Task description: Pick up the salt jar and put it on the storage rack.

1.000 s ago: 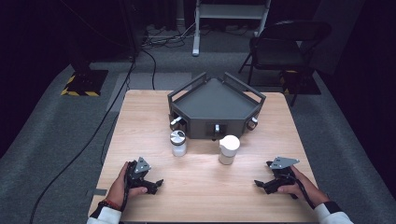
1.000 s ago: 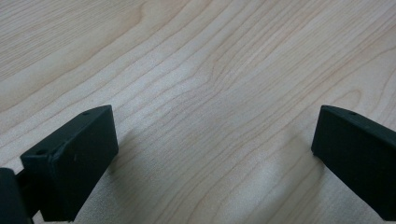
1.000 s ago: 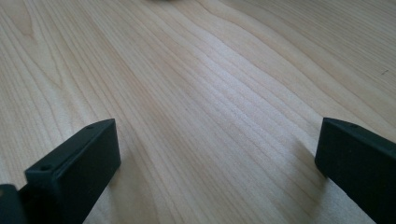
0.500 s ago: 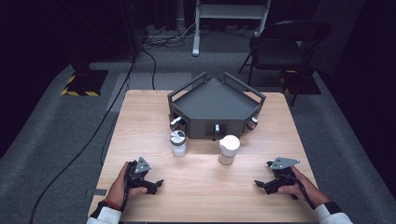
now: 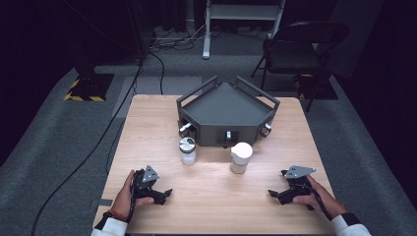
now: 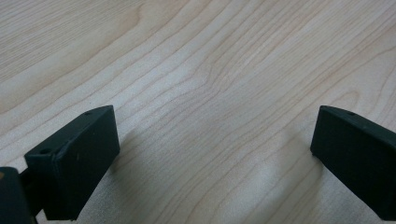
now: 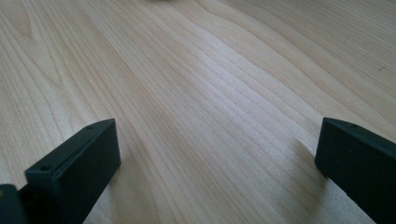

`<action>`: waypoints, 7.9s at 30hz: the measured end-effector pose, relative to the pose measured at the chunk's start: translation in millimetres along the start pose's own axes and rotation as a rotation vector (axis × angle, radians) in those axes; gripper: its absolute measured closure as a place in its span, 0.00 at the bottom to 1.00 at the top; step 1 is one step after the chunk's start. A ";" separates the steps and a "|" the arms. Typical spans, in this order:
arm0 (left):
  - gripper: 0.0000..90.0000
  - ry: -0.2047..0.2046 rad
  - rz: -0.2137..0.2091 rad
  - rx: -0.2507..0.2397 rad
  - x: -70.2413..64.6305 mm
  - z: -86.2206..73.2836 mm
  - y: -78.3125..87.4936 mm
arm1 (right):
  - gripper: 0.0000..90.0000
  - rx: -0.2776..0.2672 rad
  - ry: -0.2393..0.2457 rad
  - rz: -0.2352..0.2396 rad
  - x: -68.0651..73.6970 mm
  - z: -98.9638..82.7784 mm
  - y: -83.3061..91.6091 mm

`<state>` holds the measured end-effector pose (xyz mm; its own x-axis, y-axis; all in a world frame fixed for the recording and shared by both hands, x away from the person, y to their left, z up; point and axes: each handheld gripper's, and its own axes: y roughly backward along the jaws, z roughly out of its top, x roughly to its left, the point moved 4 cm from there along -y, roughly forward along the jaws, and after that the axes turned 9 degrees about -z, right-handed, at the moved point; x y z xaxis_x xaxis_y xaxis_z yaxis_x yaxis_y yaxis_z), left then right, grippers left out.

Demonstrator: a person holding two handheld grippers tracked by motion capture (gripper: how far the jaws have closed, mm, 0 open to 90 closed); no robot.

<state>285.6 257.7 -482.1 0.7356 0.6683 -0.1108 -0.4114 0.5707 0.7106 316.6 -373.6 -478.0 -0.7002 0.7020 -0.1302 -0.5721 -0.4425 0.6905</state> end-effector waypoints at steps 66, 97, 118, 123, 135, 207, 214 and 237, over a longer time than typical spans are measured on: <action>0.01 -0.059 -0.064 -0.188 6.5 84.1 -8.4 | 0.00 0.000 -0.002 -0.005 -0.5 0.4 -0.5; 0.02 0.003 -0.065 -0.180 20.4 94.6 -46.3 | 0.00 0.000 -0.003 -0.006 -0.4 0.4 -0.5; 0.33 0.019 -0.029 -0.246 19.8 85.7 -63.8 | 0.00 0.000 -0.001 -0.005 -0.9 0.5 -0.7; 0.33 0.020 -0.022 -0.243 18.3 86.6 -63.0 | 0.00 0.000 -0.001 -0.004 -1.1 0.6 -0.7; 0.34 0.036 -0.021 -0.257 16.1 88.3 -55.8 | 0.00 0.001 -0.001 -0.004 -1.2 0.8 -0.9; 0.34 -0.046 -0.046 -0.426 -14.6 225.6 -11.8 | 0.00 0.000 -0.003 -0.007 -1.0 1.4 -1.7; 0.34 -0.045 -0.028 -0.430 -14.4 241.0 -16.0 | 0.00 0.000 -0.003 -0.007 -0.9 1.4 -1.7; 0.34 -0.032 0.046 -0.414 -2.9 260.7 -44.9 | 0.00 0.000 -0.004 -0.008 -0.7 1.2 -1.5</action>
<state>442.3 105.8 -332.5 0.7253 0.6858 -0.0592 -0.6207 0.6888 0.3746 318.4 -372.7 -478.1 -0.6939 0.7078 -0.1322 -0.5776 -0.4374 0.6892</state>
